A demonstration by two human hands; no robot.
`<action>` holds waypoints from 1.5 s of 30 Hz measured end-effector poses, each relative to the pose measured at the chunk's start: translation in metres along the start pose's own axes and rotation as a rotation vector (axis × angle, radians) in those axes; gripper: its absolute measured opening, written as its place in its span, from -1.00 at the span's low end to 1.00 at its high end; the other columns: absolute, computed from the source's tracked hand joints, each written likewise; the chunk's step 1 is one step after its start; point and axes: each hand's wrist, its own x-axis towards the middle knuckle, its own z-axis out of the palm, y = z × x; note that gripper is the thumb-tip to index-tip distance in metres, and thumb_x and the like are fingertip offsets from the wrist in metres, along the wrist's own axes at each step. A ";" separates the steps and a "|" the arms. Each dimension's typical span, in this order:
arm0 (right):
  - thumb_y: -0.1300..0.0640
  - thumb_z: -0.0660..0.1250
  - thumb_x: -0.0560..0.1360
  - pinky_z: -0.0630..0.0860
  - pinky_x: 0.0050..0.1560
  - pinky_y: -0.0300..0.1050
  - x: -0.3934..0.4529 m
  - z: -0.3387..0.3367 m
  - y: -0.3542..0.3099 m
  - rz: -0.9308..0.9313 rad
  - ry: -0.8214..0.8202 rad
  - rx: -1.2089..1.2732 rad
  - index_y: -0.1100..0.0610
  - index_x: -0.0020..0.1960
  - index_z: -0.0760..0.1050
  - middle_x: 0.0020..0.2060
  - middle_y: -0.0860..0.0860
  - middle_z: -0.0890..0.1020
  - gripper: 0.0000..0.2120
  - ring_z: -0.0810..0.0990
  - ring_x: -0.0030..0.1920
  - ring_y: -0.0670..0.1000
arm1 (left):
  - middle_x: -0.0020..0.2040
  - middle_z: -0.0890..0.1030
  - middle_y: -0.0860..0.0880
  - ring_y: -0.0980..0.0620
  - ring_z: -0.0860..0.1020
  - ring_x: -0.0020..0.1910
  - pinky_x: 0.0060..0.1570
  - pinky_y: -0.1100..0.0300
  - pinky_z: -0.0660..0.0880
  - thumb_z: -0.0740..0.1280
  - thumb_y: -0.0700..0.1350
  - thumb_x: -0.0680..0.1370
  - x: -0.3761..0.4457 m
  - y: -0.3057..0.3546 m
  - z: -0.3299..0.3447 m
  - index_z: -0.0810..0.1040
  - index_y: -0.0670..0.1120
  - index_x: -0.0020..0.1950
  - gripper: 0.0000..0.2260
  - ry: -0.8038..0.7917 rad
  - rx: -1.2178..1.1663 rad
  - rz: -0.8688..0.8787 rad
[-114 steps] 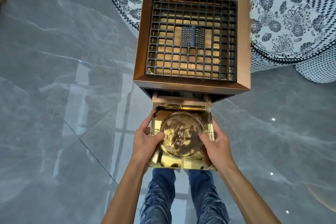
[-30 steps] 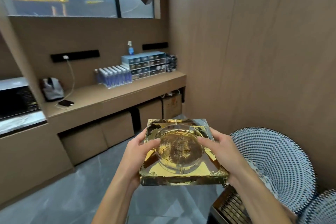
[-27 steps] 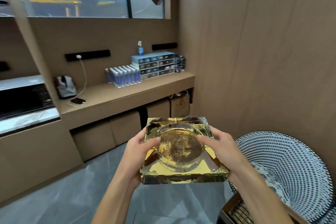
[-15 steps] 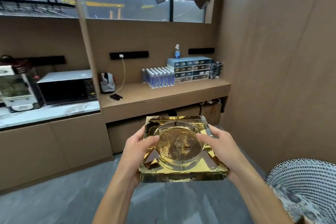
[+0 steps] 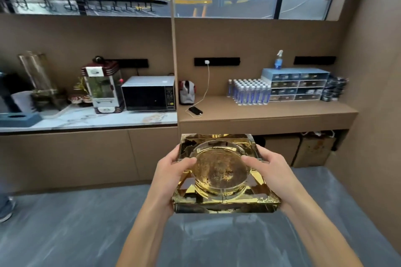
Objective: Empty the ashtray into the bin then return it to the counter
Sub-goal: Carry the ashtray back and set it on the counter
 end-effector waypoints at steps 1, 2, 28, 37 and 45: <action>0.09 0.37 0.64 0.68 -0.23 -0.27 0.007 0.007 0.001 0.003 -0.015 0.002 -0.13 0.22 0.66 -0.03 -0.18 0.80 -0.78 0.77 -0.06 -0.17 | 0.04 0.79 0.05 0.12 0.76 -0.03 -0.20 0.28 0.62 0.36 -0.19 0.61 0.002 0.000 -0.007 0.58 0.08 0.38 -0.64 0.017 0.001 -0.001; 0.09 0.37 0.64 0.69 -0.21 -0.20 0.012 0.015 0.000 0.010 -0.029 0.005 -0.13 0.21 0.66 -0.03 -0.16 0.80 -0.79 0.78 -0.06 -0.14 | 0.04 0.79 0.06 0.13 0.75 -0.03 -0.17 0.25 0.60 0.36 -0.19 0.61 0.003 0.001 -0.014 0.59 0.08 0.38 -0.64 0.039 0.003 0.001; 0.20 0.39 0.62 0.65 -0.32 -0.32 0.262 0.205 -0.017 -0.047 -0.562 0.130 -0.10 0.14 0.66 -0.17 -0.22 0.80 -0.77 0.79 -0.17 -0.15 | 0.02 0.80 -0.04 -0.06 0.78 -0.06 -0.29 0.14 0.64 0.33 -0.22 0.61 0.129 0.007 -0.160 0.65 0.08 0.27 -0.70 0.595 -0.076 -0.009; 0.15 0.39 0.63 0.70 -0.27 -0.19 0.314 0.275 -0.031 -0.036 -0.655 0.124 -0.07 0.29 0.62 -0.07 -0.13 0.81 -0.73 0.80 -0.13 -0.07 | -0.11 0.80 0.09 0.14 0.76 -0.23 -0.45 0.35 0.59 0.35 -0.20 0.62 0.167 0.013 -0.215 0.64 0.16 0.20 -0.72 0.706 -0.069 0.006; 0.11 0.41 0.62 0.61 -0.34 -0.37 0.372 0.373 -0.036 -0.036 -0.643 0.111 -0.06 0.34 0.60 0.00 -0.09 0.80 -0.70 0.79 -0.14 -0.15 | -0.08 0.81 0.08 0.07 0.78 -0.18 -0.42 0.31 0.60 0.34 -0.21 0.61 0.218 0.017 -0.308 0.68 0.23 0.11 -0.68 0.728 -0.072 -0.010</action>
